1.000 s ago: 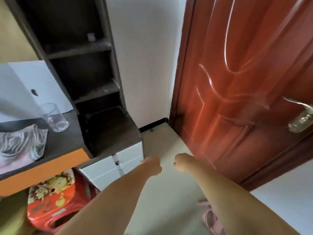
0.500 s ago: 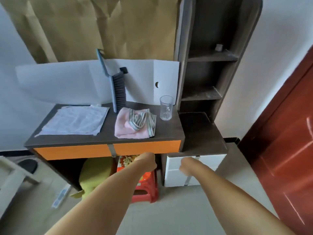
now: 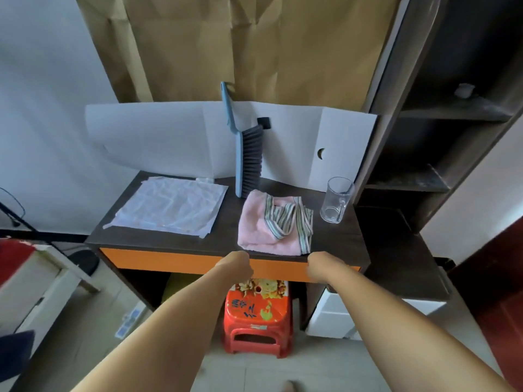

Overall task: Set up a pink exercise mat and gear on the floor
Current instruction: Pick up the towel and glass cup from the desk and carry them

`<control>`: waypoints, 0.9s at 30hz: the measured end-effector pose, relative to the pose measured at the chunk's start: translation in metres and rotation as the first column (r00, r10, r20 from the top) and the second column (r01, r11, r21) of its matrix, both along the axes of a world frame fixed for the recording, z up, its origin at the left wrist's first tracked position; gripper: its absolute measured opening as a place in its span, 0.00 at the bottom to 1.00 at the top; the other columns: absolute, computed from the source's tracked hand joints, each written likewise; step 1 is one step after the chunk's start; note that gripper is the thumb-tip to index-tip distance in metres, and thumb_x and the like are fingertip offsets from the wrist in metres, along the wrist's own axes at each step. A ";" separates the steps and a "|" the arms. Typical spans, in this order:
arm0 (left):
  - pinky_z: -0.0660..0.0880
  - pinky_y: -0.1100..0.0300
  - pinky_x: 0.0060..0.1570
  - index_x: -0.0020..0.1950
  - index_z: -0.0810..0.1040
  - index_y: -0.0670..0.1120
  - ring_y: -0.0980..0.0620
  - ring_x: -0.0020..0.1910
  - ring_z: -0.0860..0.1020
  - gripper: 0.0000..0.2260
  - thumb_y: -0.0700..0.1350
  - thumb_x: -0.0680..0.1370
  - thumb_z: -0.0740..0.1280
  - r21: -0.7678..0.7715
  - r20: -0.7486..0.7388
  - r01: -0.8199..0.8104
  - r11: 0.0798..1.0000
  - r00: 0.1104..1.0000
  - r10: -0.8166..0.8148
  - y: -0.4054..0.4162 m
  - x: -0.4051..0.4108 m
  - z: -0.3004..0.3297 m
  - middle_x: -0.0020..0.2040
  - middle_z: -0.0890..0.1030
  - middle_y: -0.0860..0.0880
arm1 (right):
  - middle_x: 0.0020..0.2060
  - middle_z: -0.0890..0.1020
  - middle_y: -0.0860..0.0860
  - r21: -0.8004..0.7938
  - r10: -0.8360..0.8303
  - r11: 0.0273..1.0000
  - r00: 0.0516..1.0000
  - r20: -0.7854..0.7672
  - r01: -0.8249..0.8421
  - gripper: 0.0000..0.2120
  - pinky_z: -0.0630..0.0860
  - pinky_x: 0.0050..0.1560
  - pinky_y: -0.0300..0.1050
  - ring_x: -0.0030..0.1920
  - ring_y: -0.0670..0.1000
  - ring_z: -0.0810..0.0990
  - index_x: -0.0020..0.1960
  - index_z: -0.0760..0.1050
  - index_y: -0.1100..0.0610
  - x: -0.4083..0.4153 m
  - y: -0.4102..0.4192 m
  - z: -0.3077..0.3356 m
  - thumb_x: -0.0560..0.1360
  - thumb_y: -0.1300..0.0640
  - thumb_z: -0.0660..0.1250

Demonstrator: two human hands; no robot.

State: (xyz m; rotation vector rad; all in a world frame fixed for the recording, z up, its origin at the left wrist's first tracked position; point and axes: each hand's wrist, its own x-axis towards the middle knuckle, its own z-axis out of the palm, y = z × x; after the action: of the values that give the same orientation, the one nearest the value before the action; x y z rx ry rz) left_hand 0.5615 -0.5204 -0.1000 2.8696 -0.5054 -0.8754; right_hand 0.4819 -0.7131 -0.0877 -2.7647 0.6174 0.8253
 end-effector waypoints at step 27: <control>0.77 0.51 0.57 0.64 0.75 0.39 0.43 0.57 0.79 0.25 0.49 0.71 0.74 -0.204 -0.739 -0.756 0.622 0.536 0.408 -0.067 0.171 -0.020 0.58 0.80 0.41 | 0.39 0.80 0.53 0.784 -0.899 0.382 0.395 0.191 0.489 0.22 0.80 0.56 0.57 0.51 0.56 0.79 0.30 0.73 0.60 0.114 -0.125 -0.037 0.78 0.48 0.63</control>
State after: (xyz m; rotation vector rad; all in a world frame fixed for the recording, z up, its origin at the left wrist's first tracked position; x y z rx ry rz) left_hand 0.7324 -0.5871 -0.1196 1.8290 0.3241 -1.2257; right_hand 0.5954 -0.8385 -0.1249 -1.5982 1.0816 -0.1280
